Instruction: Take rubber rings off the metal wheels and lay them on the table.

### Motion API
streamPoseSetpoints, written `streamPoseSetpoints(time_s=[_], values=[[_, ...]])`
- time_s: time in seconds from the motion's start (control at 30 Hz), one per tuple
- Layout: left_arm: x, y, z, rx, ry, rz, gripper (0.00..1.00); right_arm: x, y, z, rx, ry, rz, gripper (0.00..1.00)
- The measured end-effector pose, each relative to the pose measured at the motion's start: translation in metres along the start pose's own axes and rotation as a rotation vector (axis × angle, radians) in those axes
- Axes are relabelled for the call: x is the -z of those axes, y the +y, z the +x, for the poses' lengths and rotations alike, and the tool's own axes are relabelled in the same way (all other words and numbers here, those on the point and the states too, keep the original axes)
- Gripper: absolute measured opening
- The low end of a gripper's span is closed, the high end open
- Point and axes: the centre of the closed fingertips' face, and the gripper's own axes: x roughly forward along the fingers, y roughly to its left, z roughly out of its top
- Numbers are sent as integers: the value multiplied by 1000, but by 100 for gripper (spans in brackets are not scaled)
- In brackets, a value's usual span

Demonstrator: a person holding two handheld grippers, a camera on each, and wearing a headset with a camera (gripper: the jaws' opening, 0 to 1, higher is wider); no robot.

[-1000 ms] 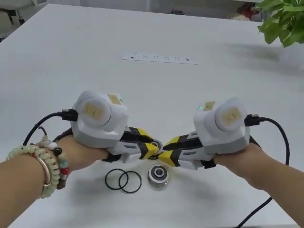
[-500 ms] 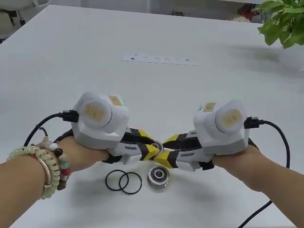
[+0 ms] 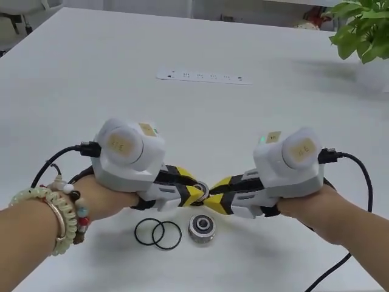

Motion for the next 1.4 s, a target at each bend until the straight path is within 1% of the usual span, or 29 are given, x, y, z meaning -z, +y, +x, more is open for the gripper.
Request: streamPoseSetpoints(time_s=[0.27,0.3,0.33,0.37,0.43,0.57,0.6,0.63,0.67,0.7,0.73,0.83,0.9,0.93,0.97,1.0,1.03,1.07,1.13,1.2,1.3,1.4], values=[[0,0,0,-2,-1,-4,15,1,0,0,-6,4,-3,6],[0,0,0,-2,-1,-4,15,5,-5,-1,18,24,-23,2],[0,0,0,0,-1,-5,15,3,-3,0,7,10,-34,0],[0,0,-1,0,-1,-4,15,3,-2,0,3,9,2,0],[0,0,-1,-3,-1,-5,15,3,-2,0,4,12,-17,0],[0,0,-1,-6,-1,-6,15,2,-4,0,12,14,18,0],[0,0,-1,-7,-1,-5,15,3,-4,0,13,18,52,0],[0,0,-1,-7,-2,-5,15,3,-5,0,13,18,70,0],[0,0,-1,-7,-2,-5,15,3,-4,-1,13,20,120,0],[0,0,-1,-7,-2,-4,15,4,-5,-1,13,23,149,0],[0,0,-1,-7,-3,-4,15,4,-5,-2,9,29,211,0],[0,0,-1,-5,-5,-2,15,4,-7,-2,8,11,261,0],[0,-1,-1,-4,-6,-1,15,3,-9,-4,7,-4,359,0],[0,-1,-1,-4,-7,-1,15,2,-8,-5,-6,-13,424,0],[1,-1,-1,-4,-7,-1,15,1,-11,-6,1,-29,441,0],[1,-1,-1,-3,-7,0,15,0,-12,-7,-4,-41,442,0],[1,-1,-1,-3,-7,1,15,-5,-11,-7,-15,-69,468,0],[1,-1,-1,-3,-7,5,15,-2,-11,-8,-12,-55,497,0],[1,-1,-1,-2,-7,7,15,-1,-9,-6,-14,-67,509,0],[1,-1,-1,-1,-7,8,15,-2,-11,-6,-23,-81,552,0],[1,-1,-1,-3,-5,12,15,-2,-11,-7,-34,-94,593,0],[1,-1,-1,-4,-6,13,15,-2,-11,-7,-41,-103,597,0]])
